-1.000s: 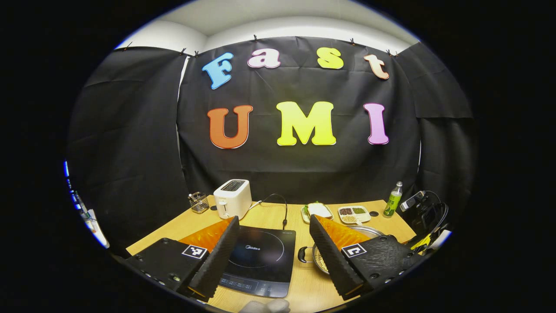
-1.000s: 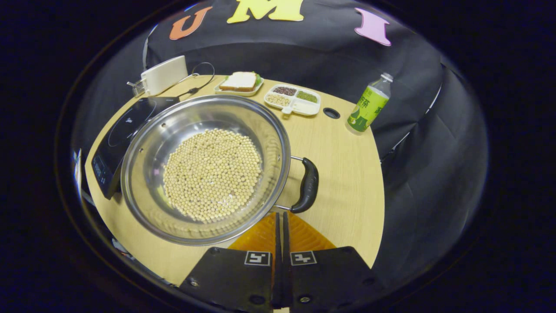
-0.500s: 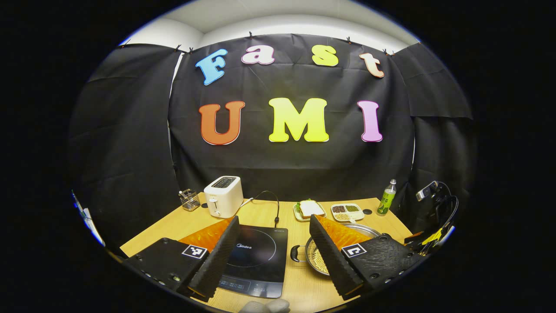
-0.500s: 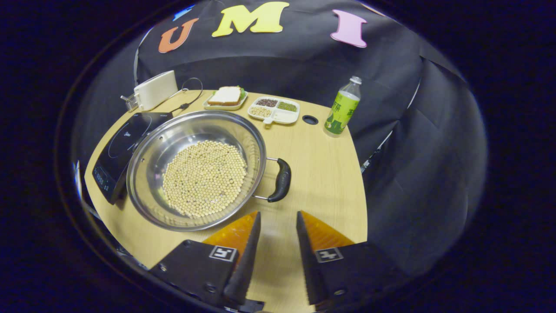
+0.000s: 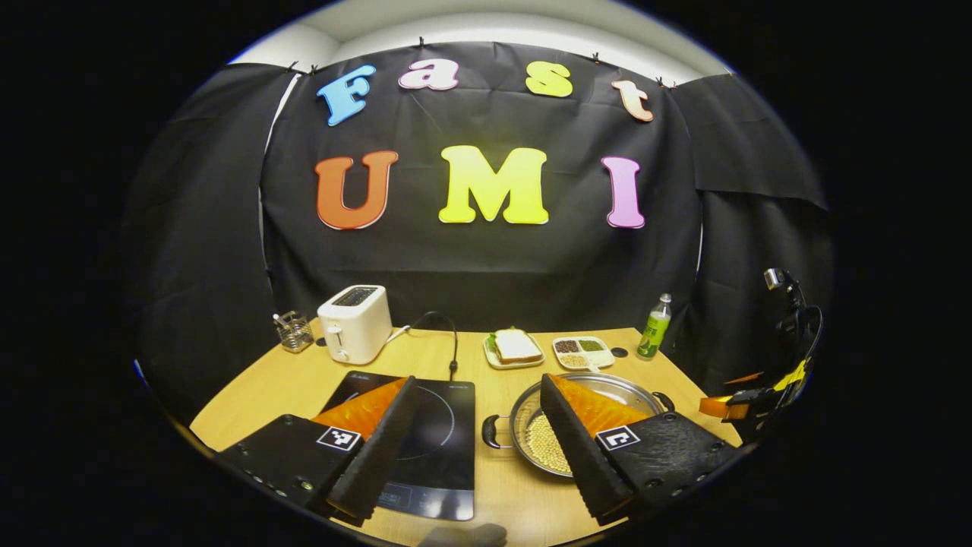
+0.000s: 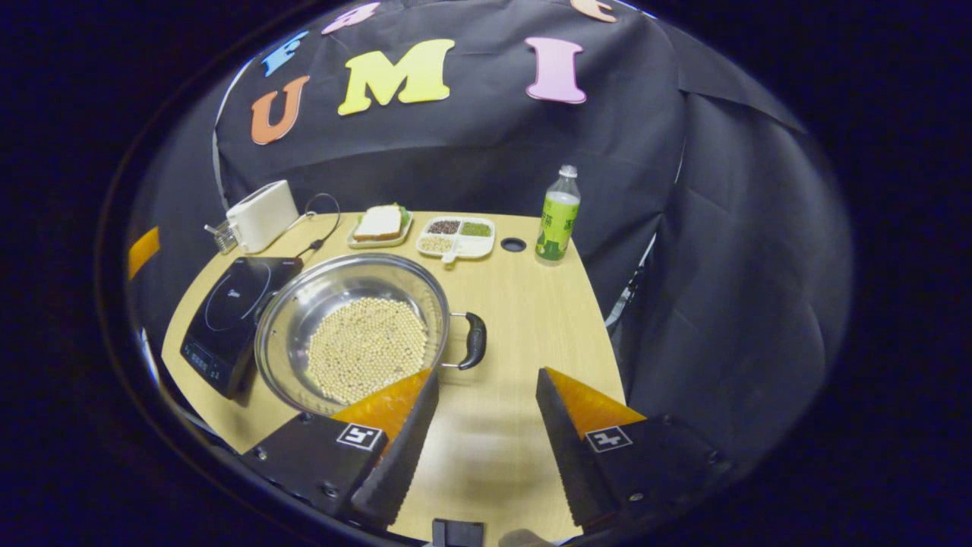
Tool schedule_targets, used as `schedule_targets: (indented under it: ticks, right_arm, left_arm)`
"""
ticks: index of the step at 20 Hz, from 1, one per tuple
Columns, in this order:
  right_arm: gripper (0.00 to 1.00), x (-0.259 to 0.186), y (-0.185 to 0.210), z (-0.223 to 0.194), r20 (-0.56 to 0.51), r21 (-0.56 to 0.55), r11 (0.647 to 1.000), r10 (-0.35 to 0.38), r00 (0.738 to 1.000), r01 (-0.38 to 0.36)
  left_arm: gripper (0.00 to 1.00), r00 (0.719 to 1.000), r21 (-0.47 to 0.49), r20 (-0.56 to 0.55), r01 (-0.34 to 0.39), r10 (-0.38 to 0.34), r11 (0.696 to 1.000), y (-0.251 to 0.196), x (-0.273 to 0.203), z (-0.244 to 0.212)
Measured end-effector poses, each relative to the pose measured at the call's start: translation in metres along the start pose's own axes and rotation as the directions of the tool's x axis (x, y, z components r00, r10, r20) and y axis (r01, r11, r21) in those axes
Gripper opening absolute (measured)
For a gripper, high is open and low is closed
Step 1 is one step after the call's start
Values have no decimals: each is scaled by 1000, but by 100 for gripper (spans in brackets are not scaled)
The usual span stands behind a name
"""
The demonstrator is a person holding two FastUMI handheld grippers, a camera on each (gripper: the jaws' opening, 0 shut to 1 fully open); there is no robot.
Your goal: First push the handle of the pot to place it horizontally, then grasp the pot with both hands and set it on the induction cooktop.
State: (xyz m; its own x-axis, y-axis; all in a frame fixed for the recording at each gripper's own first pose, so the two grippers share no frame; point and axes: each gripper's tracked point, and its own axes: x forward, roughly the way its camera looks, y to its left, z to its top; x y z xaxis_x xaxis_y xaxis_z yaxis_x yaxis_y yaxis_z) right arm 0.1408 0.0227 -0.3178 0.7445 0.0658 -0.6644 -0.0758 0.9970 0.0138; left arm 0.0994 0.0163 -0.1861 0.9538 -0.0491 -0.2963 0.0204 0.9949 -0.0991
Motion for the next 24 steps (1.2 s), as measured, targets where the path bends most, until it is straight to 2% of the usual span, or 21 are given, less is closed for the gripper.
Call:
schedule_targets:
  ticks: [5, 15, 24]
  right_arm:
    - [85, 9, 11, 5, -2, 8, 999, 37, 999, -37]
    - [84, 51, 30, 13, -34, 4, 998, 71, 997, -71]
    - [84, 94, 31, 7, -110, -17, 996, 82, 991, -85]
  left_arm:
    - [96, 998, -21, -61, -8, 7, 1000, -5, 24, -28]
    - [96, 985, -24, -173, -19, 15, 1000, -14, 80, -86]
    - [96, 945, -41, -328, -27, 12, 999, -29, 126, -145]
